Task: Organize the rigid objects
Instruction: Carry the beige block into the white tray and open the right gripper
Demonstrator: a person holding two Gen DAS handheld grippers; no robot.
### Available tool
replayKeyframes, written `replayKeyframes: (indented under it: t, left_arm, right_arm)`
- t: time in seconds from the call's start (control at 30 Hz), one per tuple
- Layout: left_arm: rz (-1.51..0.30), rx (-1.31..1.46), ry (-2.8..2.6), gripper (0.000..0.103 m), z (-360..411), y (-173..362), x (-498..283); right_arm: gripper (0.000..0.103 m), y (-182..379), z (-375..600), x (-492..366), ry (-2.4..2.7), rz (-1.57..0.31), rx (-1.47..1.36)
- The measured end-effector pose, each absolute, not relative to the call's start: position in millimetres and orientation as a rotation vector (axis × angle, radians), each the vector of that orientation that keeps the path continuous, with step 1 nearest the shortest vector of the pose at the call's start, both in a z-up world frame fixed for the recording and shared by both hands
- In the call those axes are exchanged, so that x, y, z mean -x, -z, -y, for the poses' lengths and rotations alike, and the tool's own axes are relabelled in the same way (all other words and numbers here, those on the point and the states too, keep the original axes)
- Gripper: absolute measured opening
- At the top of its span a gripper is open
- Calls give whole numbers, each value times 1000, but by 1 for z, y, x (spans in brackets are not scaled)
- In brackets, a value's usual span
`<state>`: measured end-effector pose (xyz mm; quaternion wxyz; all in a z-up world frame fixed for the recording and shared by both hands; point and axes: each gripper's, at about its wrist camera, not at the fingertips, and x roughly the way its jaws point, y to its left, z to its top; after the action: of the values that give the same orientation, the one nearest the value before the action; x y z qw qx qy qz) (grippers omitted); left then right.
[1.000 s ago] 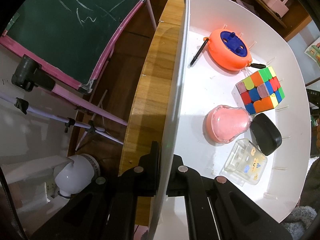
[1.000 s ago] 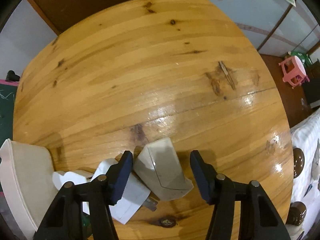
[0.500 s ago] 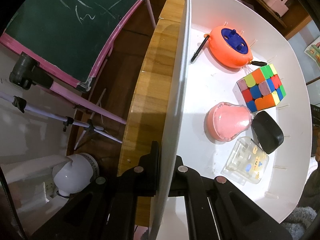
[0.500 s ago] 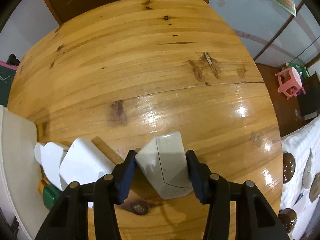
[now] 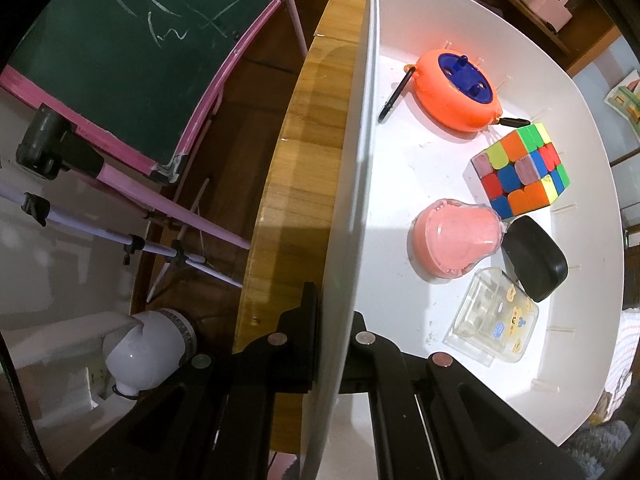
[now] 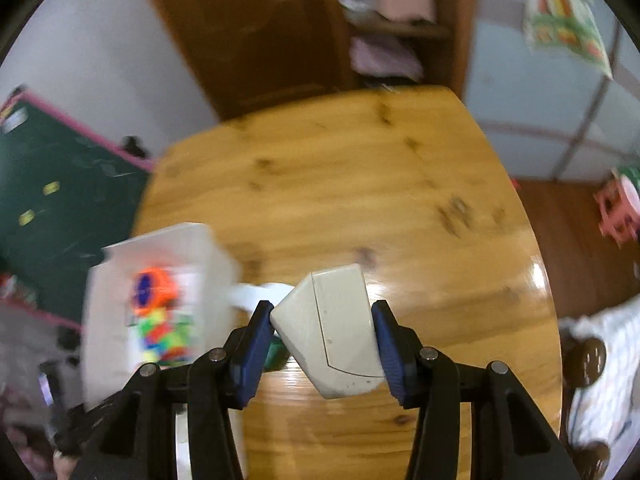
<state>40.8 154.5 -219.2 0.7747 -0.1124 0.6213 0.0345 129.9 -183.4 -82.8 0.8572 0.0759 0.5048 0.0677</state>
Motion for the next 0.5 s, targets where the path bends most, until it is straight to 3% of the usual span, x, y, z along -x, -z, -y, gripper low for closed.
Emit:
replayKeyframes:
  t: [0.3, 0.5]
  left_arm:
    - [-1339, 258, -55, 3, -160, 219, -41]
    - [-1341, 234, -44, 3, -159, 215, -41]
  right_arm:
    - [50, 0, 90, -100, -403, -883, -72]
    - [50, 25, 42, -94, -501, -916, 9]
